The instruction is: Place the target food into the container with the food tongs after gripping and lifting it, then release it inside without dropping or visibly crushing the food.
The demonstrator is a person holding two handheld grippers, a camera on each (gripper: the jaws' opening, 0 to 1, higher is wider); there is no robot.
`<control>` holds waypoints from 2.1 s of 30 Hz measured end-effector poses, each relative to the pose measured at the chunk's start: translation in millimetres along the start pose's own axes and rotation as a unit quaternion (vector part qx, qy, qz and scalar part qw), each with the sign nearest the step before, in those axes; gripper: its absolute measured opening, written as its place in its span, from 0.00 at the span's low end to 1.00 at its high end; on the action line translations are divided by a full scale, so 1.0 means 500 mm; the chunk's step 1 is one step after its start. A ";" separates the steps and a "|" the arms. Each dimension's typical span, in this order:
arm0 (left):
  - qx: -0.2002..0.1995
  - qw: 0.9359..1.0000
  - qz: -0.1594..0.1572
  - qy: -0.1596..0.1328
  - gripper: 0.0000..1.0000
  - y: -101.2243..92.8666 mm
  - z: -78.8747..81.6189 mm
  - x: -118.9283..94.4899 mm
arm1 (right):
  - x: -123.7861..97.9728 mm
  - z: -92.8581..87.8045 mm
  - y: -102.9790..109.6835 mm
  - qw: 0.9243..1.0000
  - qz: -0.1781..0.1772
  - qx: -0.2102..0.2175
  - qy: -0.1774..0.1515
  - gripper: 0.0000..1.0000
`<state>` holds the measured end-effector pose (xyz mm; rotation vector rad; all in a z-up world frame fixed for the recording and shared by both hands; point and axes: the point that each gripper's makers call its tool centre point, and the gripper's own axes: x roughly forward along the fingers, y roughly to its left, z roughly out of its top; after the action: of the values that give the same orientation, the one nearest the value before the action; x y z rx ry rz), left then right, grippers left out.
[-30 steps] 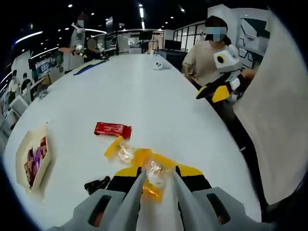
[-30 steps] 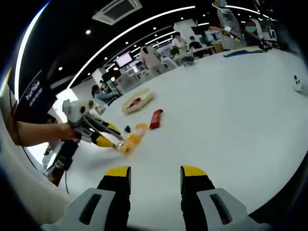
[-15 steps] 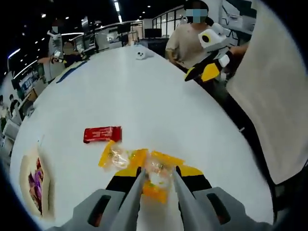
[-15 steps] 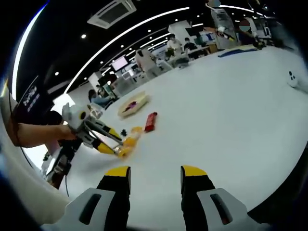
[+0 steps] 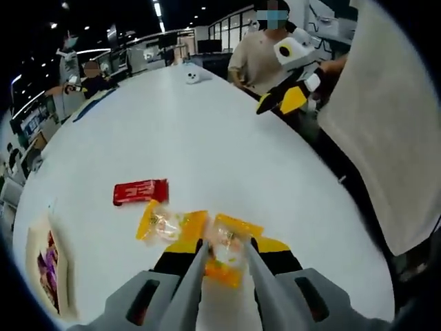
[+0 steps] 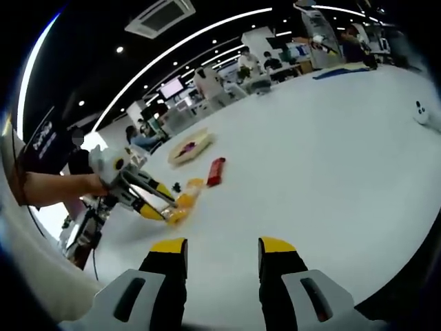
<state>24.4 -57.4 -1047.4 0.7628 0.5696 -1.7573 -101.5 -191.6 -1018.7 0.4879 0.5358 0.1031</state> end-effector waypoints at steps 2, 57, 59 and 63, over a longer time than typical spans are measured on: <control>0.017 1.000 -0.008 0.007 0.25 -0.002 -0.003 0.003 | 0.002 0.000 -0.004 1.000 -0.002 0.002 0.000 0.41; -0.310 0.917 0.181 -0.175 0.20 0.143 0.019 -0.191 | 0.033 0.032 0.050 0.998 0.038 -0.041 -0.005 0.32; -0.312 0.915 0.184 -0.177 0.21 0.147 0.021 -0.194 | 0.031 0.033 0.049 0.999 0.037 -0.034 -0.008 0.35; -0.318 0.911 0.188 -0.185 0.21 0.163 0.023 -0.202 | 0.030 0.031 0.049 0.999 0.038 -0.023 -0.011 0.35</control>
<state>120.6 -24.6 -966.3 0.0619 0.6332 -1.2011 -80.0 -173.0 -1002.5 0.4647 0.4920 0.1813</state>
